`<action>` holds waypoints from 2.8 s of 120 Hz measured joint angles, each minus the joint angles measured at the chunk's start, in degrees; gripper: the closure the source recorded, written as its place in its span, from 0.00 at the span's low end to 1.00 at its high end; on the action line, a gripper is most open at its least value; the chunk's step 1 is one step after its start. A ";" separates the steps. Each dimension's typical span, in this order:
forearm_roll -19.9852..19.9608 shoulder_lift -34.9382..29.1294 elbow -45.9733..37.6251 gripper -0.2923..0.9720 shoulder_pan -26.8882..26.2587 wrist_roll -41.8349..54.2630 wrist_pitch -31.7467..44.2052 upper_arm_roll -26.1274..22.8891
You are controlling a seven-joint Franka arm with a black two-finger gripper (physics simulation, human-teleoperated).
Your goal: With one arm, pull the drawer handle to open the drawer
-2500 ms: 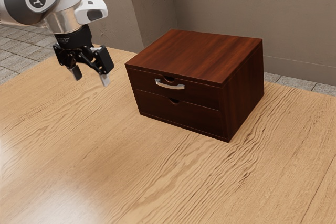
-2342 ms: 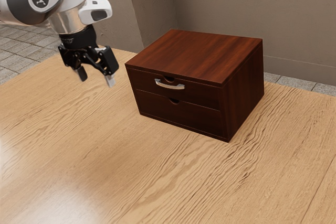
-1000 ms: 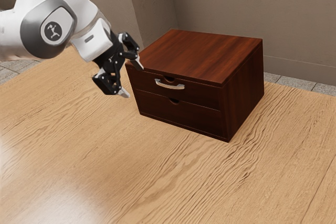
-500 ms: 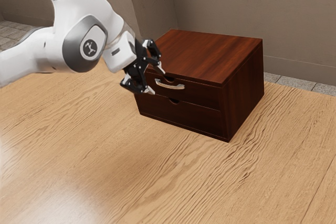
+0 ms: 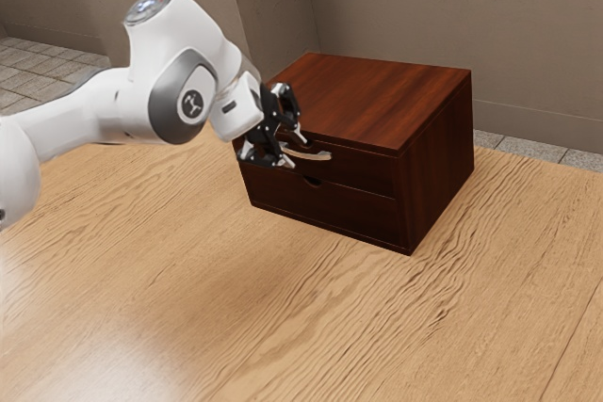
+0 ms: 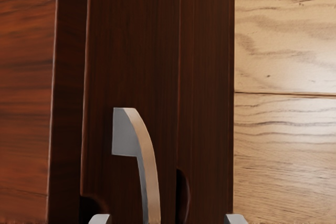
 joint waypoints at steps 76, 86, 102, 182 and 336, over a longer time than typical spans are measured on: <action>0.01 2.54 0.89 0.71 0.21 0.28 0.81 0.72; -0.05 2.21 0.60 0.74 0.27 0.23 0.83 0.90; -0.16 1.65 0.06 0.76 0.26 0.15 0.84 1.03; -1.40 -3.67 -7.00 0.80 0.33 0.03 0.71 0.92; -1.53 -16.27 -20.90 0.77 -0.37 -0.11 -0.16 1.16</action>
